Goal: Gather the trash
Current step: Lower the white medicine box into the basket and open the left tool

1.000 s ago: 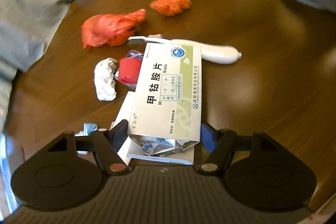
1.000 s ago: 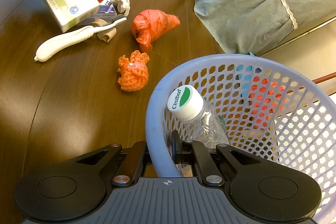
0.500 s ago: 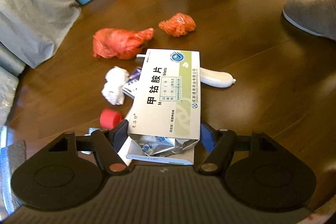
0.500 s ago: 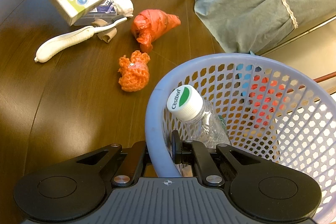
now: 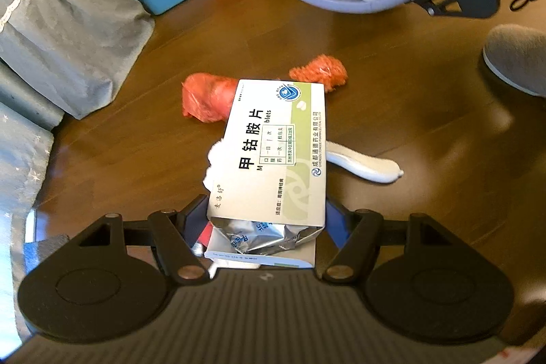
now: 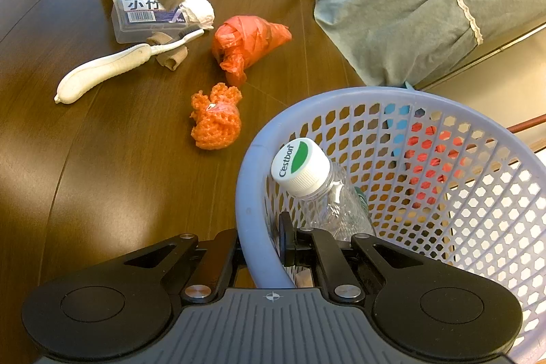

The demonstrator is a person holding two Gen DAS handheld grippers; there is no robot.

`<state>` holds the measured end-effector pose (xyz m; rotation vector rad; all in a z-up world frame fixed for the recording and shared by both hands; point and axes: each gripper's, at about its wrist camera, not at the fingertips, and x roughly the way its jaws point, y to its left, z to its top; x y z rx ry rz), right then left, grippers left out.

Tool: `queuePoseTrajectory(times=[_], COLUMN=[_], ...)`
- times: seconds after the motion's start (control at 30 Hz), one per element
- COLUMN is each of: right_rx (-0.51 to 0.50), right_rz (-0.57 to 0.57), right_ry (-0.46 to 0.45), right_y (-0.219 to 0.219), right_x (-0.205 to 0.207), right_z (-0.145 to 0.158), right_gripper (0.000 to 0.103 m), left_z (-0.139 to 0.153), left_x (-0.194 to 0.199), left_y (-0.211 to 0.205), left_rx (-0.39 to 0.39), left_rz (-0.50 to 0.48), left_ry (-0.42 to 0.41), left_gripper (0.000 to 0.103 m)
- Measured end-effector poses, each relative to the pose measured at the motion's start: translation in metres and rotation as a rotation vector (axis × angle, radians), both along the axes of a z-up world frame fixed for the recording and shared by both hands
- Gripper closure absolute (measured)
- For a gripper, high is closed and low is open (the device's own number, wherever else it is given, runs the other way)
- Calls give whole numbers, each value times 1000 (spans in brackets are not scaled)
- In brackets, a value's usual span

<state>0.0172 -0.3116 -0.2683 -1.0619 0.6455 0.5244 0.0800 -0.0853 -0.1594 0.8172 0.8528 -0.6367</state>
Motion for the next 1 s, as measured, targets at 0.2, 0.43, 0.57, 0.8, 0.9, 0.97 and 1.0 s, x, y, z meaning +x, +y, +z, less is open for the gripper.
queuePoseTrajectory(times=[0.2, 0.43, 0.57, 0.8, 0.9, 0.97, 1.0], right_rx=[2, 5, 11, 23, 28, 30, 32], right_rz=[-1, 0, -3, -6, -9, -10, -11], right_ry=[-1, -3, -4, -5, -5, -4, -3], right_y=[0, -1, -2, -4, -5, -6, -6], right_x=[2, 0, 0, 1, 2, 2, 2], right_z=[2, 2, 2, 4, 5, 5, 6], right_gripper=[101, 101, 101, 101, 101, 101, 101], left_z=[18, 38, 47, 54, 57, 60, 62], left_x=[8, 22, 31, 42, 47, 49, 51], left_y=[-12, -34, -46, -62, -70, -77, -80], left_rx=[32, 49, 37, 12, -9, -22, -29], left_rz=[-26, -74, -84, -95, -96, -100, -105], left_ry=[-21, -43, -58, -68, -58, -54, -53], left_gripper=[36, 36, 36, 36, 36, 36, 36])
